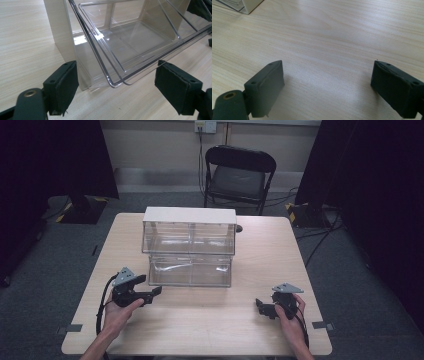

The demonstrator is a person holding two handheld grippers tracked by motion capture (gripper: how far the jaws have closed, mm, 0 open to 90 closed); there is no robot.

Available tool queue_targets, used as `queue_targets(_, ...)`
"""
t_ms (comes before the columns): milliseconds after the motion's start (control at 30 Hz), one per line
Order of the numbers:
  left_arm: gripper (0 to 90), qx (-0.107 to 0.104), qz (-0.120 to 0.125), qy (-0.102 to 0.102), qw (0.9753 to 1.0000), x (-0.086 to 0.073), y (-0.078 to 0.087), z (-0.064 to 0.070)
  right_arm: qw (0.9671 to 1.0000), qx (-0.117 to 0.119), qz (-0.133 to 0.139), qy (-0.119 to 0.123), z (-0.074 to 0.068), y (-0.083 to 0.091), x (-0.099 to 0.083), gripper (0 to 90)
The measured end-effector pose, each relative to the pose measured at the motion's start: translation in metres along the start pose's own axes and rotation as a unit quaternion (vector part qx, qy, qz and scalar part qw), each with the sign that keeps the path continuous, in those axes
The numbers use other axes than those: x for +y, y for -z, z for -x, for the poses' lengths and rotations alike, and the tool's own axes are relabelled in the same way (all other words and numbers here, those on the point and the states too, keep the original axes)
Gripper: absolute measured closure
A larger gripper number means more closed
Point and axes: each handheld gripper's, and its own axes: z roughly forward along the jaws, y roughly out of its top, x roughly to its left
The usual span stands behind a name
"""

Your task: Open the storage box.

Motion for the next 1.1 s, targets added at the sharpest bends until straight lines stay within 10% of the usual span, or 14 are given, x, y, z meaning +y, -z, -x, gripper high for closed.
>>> queue_targets(1100,15.7,0.003,0.0,0.004,1.0,0.013,-0.003,0.004,1.0,0.0,0.0,0.0,0.0,0.0,0.0,10.5)
